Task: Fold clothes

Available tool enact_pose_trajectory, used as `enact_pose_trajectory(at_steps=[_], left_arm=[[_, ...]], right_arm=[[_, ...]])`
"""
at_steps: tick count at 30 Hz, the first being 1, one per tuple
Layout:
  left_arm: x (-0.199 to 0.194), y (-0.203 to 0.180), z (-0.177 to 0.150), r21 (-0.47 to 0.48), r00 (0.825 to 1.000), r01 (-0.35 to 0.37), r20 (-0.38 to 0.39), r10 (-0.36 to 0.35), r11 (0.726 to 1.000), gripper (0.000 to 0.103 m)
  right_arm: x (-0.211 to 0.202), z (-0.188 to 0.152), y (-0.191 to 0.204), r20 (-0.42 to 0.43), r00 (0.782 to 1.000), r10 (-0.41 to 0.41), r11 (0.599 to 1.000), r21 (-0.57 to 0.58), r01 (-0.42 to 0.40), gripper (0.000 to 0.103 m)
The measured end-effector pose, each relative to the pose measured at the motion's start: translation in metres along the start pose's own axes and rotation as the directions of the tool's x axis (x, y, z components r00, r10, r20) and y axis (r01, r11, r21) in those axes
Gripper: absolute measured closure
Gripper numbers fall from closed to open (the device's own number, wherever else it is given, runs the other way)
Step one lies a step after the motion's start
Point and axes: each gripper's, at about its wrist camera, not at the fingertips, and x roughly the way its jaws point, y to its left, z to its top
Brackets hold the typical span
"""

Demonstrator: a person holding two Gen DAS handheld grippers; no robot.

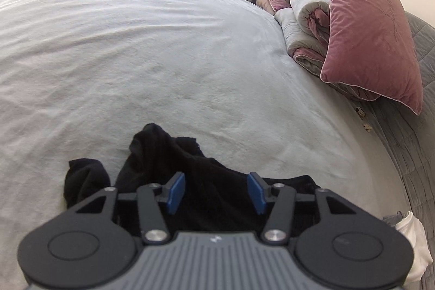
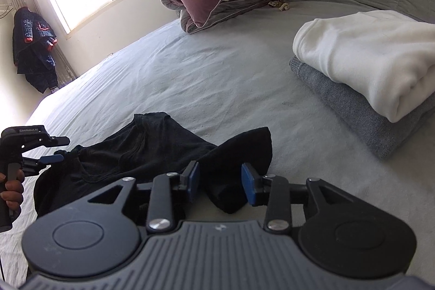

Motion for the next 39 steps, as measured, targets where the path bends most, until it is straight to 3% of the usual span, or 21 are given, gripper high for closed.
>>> enact_pose_trajectory(at_steps=[9, 16, 19, 23, 26, 29, 33, 36, 39], left_arm=[[-0.042, 0.079, -0.004, -0.078, 0.995, -0.09, 0.026, 0.092, 0.993, 0.048], [-0.042, 0.101, -0.017, -0.123, 0.999, -0.05, 0.0, 0.05, 0.991, 0.048], [-0.044, 0.1, -0.018, -0.101, 1.0, -0.01, 0.018, 0.012, 0.995, 0.048], [-0.044, 0.096, -0.017, 0.018, 0.998, -0.023, 0.051, 0.022, 1.0, 0.047], [-0.042, 0.101, -0.016, 0.107, 0.995, -0.049, 0.09, 0.039, 0.993, 0.046], [-0.041, 0.115, -0.017, 0.134, 0.993, -0.069, 0.101, 0.056, 0.989, 0.046], [-0.04, 0.141, -0.023, 0.086, 0.995, -0.021, 0.098, 0.012, 0.996, 0.046], [-0.041, 0.149, -0.032, 0.076, 0.989, 0.026, 0.143, -0.037, 0.997, 0.046], [-0.04, 0.15, -0.042, 0.132, 0.981, 0.04, 0.186, -0.064, 0.99, 0.046]], right_arm=[[-0.001, -0.01, 0.03, -0.032, 0.999, 0.042, 0.996, -0.079, -0.045, 0.064], [-0.001, -0.017, 0.058, -0.078, 0.995, 0.069, 0.993, -0.088, -0.075, 0.064], [0.005, -0.014, 0.083, -0.106, 0.989, 0.104, 0.989, -0.098, -0.114, 0.064], [0.018, -0.003, 0.13, -0.109, 0.98, 0.169, 0.974, -0.132, -0.182, 0.064], [0.032, 0.004, 0.166, -0.118, 0.967, 0.224, 0.96, -0.143, -0.24, 0.064], [0.05, 0.005, 0.202, -0.136, 0.952, 0.275, 0.943, -0.156, -0.295, 0.064], [0.08, 0.001, 0.241, -0.179, 0.926, 0.331, 0.919, -0.16, -0.36, 0.064], [0.102, -0.006, 0.262, -0.233, 0.907, 0.352, 0.908, -0.152, -0.391, 0.064], [0.121, -0.012, 0.273, -0.301, 0.883, 0.36, 0.899, -0.143, -0.414, 0.064]])
